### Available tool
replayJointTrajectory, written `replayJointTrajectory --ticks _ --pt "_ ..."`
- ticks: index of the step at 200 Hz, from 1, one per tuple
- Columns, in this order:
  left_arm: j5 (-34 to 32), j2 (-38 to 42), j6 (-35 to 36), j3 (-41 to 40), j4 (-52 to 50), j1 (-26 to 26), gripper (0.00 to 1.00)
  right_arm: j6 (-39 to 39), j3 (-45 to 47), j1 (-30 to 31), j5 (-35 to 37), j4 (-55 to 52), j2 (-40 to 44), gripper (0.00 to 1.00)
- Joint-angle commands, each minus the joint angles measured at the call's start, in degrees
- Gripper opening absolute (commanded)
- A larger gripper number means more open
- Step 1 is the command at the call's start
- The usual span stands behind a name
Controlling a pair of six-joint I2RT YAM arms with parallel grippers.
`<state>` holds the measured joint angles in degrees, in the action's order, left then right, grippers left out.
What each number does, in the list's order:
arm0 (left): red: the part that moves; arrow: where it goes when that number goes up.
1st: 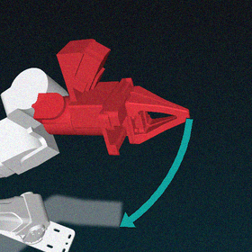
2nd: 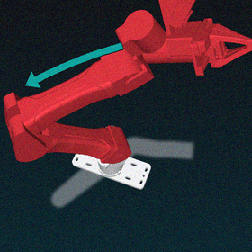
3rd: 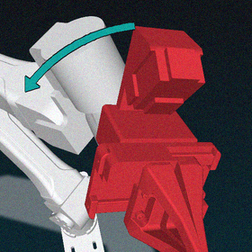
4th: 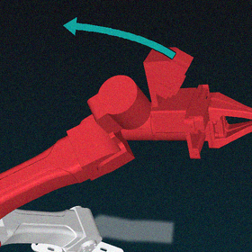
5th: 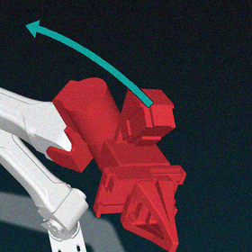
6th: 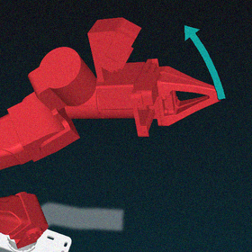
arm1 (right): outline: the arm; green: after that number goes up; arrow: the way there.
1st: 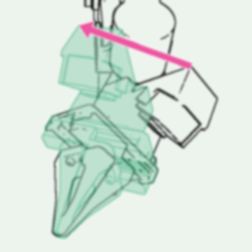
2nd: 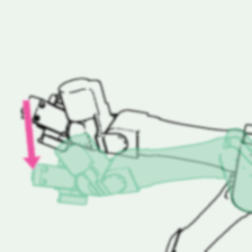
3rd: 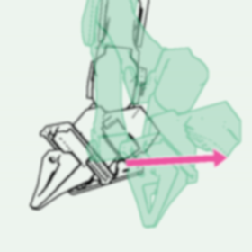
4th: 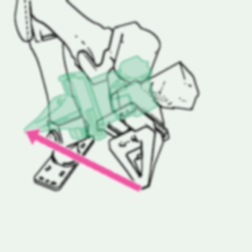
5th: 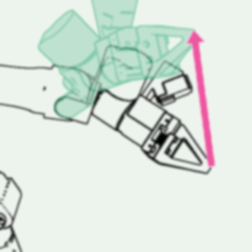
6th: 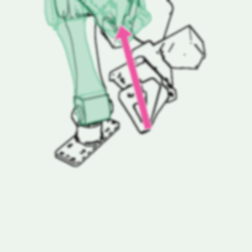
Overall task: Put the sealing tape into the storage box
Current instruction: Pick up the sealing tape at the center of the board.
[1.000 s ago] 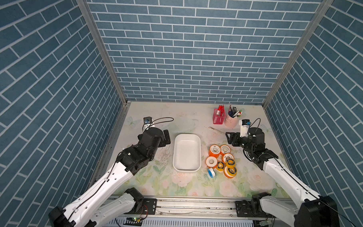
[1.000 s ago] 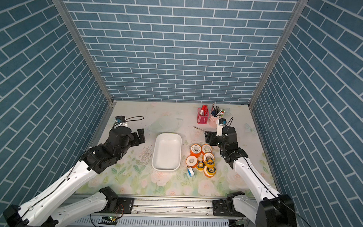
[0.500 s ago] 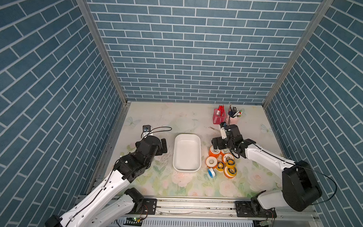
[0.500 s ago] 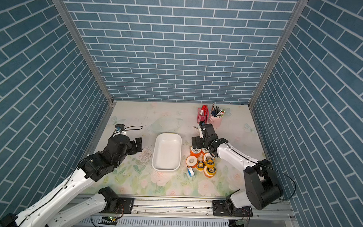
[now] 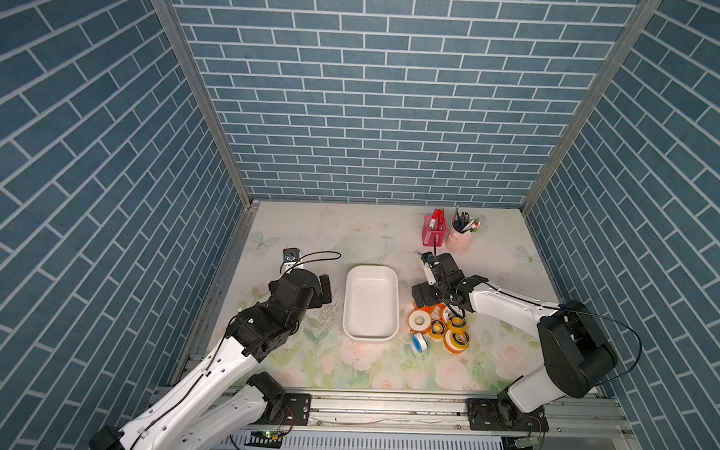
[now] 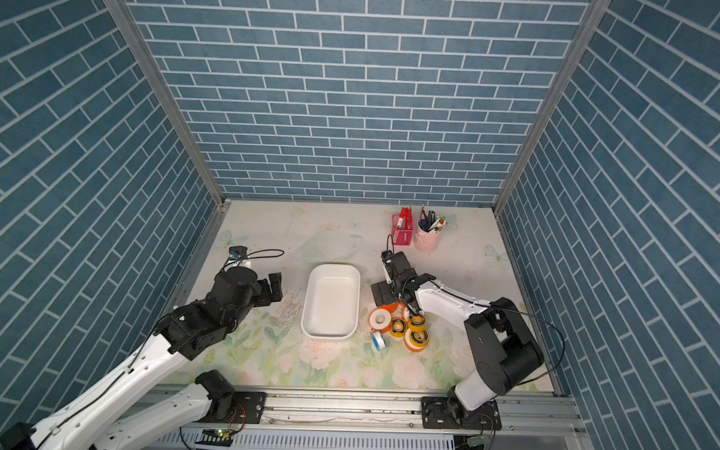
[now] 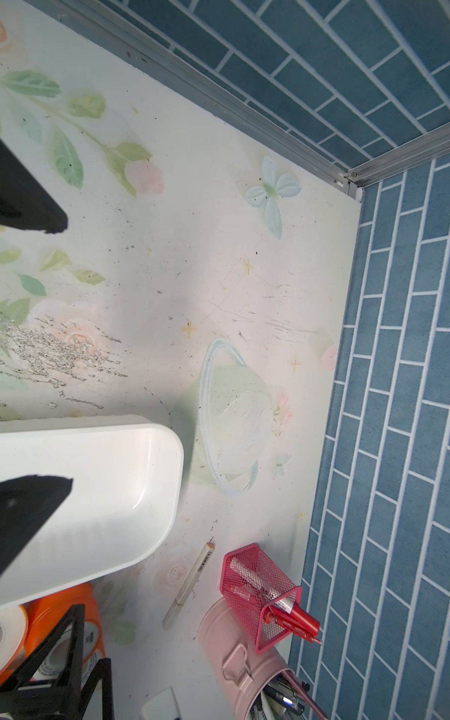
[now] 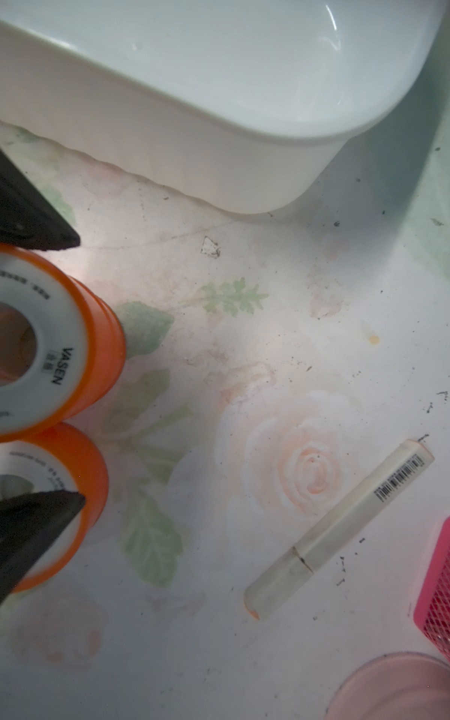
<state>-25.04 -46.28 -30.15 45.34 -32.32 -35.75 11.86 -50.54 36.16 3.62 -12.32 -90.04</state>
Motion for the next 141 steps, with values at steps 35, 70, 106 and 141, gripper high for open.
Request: replayJointTrajectory --ticks 35,70,106,141 --pt "-0.7 -0.3 0.4 -0.7 -0.5 0.3 1.0 -1.1 -0.7 0.8 0.1 -1.8 -1.6 0.91" --pt "-0.9 -0.6 0.5 -0.8 -0.6 0.3 1.0 -1.1 -0.5 1.0 -0.5 -1.7 -1.6 0.83" --pt "-2.1 -1.0 0.3 -0.6 -0.9 0.3 1.0 -1.0 0.4 1.0 -1.0 -1.6 -1.4 0.8" --pt "-1.9 -1.2 0.3 -0.6 -0.9 0.3 1.0 -0.8 0.8 1.0 -1.0 -1.5 -1.2 0.82"
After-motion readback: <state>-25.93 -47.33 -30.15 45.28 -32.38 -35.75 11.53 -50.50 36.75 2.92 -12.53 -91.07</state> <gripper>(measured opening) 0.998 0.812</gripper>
